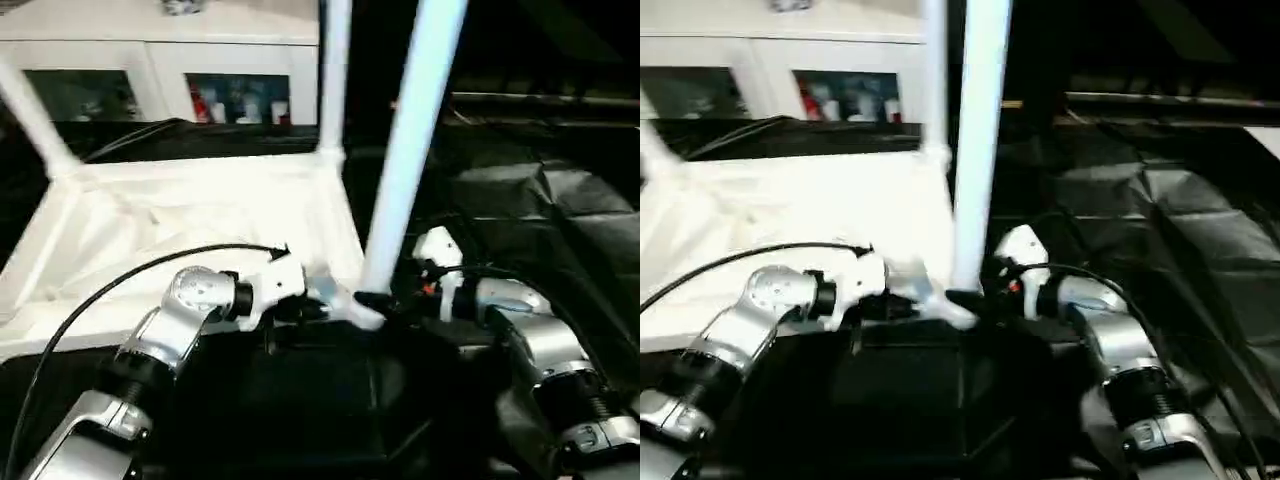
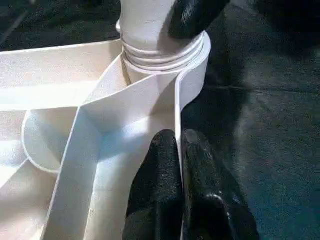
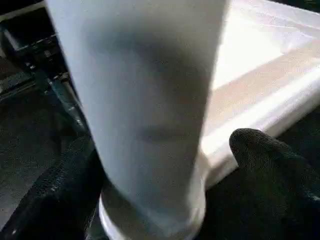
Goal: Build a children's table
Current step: Rotate leg to tighten
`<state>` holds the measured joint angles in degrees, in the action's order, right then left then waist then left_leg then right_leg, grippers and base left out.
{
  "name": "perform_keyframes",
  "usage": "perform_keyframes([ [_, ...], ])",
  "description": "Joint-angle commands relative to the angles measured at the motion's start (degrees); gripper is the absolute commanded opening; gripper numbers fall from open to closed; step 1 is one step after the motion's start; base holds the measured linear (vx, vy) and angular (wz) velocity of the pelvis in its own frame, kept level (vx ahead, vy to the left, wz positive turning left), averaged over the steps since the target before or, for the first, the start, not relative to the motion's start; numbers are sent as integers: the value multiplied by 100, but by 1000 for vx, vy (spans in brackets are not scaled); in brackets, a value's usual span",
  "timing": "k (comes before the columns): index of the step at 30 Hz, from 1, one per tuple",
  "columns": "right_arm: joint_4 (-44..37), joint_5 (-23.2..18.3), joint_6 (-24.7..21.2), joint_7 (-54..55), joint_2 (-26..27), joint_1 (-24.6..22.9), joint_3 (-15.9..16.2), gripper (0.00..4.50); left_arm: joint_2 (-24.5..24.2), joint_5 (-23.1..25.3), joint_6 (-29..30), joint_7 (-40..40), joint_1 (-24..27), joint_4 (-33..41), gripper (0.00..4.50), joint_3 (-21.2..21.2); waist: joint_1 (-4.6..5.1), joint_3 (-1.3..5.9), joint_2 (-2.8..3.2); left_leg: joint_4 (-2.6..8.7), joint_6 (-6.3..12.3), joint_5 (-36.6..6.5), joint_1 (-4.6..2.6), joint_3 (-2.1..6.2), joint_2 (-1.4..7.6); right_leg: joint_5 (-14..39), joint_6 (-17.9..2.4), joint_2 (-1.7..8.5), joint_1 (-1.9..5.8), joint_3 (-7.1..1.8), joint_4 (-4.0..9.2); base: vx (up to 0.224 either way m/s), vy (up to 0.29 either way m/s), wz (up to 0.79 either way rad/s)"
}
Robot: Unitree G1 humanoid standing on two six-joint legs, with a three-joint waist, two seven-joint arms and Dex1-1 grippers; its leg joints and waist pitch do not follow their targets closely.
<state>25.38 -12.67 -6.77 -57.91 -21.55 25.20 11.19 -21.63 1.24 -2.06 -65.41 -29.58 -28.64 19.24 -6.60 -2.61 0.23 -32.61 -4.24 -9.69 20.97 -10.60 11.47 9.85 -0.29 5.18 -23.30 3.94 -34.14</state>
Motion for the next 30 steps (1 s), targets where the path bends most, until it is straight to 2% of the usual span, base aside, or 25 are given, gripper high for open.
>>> perform_keyframes([
  [1, -126, 91, -66, -99, -90, -50, 76, 411, 52, -126, -54, -162, 85, 27, 0, 154, 6, 349, -26, 363, 195, -1476, -72, 29, 185, 1297, -1207, 292, 272, -234, 377, 0, 0, 0],
  [4, -182, 223, -46, -298, -163, -118, 215, 411, 42, -73, -68, -123, 68, -21, 0, 110, -3, 347, -39, 363, 181, -1445, -54, 36, 178, 1358, -1127, 297, 281, -234, 378, 0, 0, 0],
  [7, -167, 220, -42, -278, -169, -123, 211, 411, 33, -68, -37, -134, 71, -3, 0, 103, 1, 348, -64, 355, 200, -1379, -47, 32, 172, 1361, -1100, 300, 283, -237, 379, 0, 0, 0],
  [10, -157, 209, -71, -231, -161, -109, 186, 411, 36, -63, -9, -139, 89, 29, 0, 92, 1, 354, -55, 348, 218, -1307, -45, 33, 173, 1311, -1112, 296, 283, -234, 368, 0, 0, 0],
  [15, -135, 143, -117, -233, -102, -73, 106, 374, 32, -55, -2, -148, 107, 39, 0, 81, -3, 359, -66, 341, 240, -1253, -43, 31, 172, 1254, -1128, 296, 287, -232, 358, 0, 0, 0],
  [18, -174, 117, -144, -297, -86, -97, 102, 334, 16, -63, 5, -155, 127, 59, 0, 77, -5, 359, -74, 337, 261, -1230, -39, 30, 171, 1257, -1123, 296, 289, -230, 353, 0, 0, 0],
  [20, -195, 103, -158, -340, -83, -117, 125, 334, 1, -70, 27, -174, 148, 82, 0, 77, -7, 364, -83, 331, 270, -1179, -33, 29, 168, 1227, -1123, 300, 296, -232, 347, 0, 0, 0],
  [25, -151, 104, -177, -382, -65, -170, 173, 281, -52, -70, 111, -266, 205, 122, 0, 109, -4, 365, -68, 328, 272, -1146, -33, 30, 169, 1198, -1134, 296, 295, -228, 343, 0, 0, 0],
  [28, -92, 150, -174, -322, -49, -189, 182, 274, -71, -52, 133, -292, 222, 126, 0, 133, -4, 363, -72, 326, 271, -1164, -36, 26, 166, 1213, -1134, 296, 293, -229, 346, 0, 0, 0],
  [30, 262, 377, -44, 213, 113, -174, 133, 272, -18, 31, 206, -103, 212, 47, 0, 126, 7, 353, -48, 339, 234, -1234, -43, 29, 168, 1299, -1137, 295, 275, -226, 358, 0, 0, 0],
])
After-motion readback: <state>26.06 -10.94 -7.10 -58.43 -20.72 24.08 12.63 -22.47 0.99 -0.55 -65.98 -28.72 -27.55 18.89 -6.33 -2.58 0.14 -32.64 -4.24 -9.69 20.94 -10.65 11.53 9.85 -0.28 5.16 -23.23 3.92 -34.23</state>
